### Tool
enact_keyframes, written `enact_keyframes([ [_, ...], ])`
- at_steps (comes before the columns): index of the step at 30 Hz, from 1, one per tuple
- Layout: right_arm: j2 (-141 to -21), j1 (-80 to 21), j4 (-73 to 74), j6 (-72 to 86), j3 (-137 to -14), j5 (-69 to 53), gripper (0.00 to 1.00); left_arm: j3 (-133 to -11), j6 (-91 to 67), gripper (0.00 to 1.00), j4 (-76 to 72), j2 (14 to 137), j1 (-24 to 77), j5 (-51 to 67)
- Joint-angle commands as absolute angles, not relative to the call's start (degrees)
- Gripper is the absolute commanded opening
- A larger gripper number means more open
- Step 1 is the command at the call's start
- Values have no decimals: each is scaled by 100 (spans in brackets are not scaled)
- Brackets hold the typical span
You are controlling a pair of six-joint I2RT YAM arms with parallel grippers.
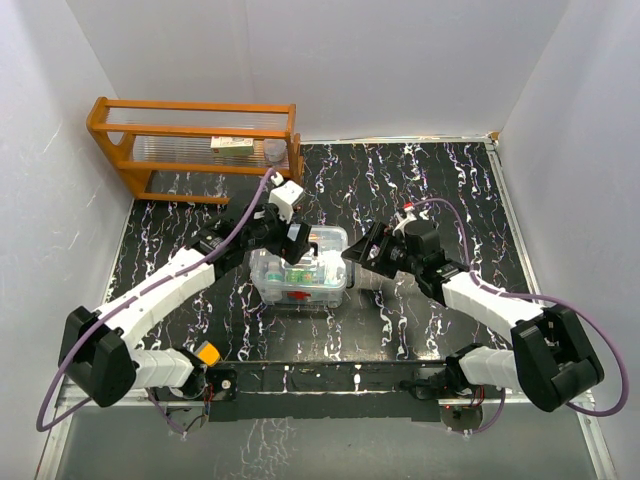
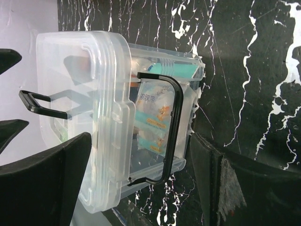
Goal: Organize the medicine kit
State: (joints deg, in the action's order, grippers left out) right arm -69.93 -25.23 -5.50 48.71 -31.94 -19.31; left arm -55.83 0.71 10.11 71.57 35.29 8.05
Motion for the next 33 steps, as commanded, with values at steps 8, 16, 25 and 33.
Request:
enact_keyframes([
  [8, -7052, -2298, -1468, 5194, -2802, -2448, 86, -5332, 795, 85, 612, 7251, 3560, 1167],
  [16, -7214, -2284, -1383, 5227, -2833, -2423, 85, -5448, 526, 73, 918, 7659, 3560, 842],
  [25, -7550, -2282, -1770, 5308, -2874, -2799, 88, -5486, 658, 74, 1178, 7813, 3562, 1281],
  [33, -7981, -2285, -2607, 5768, -2615, -3185, 93, -5335, 811, 74, 1171, 7813, 3714, 826],
])
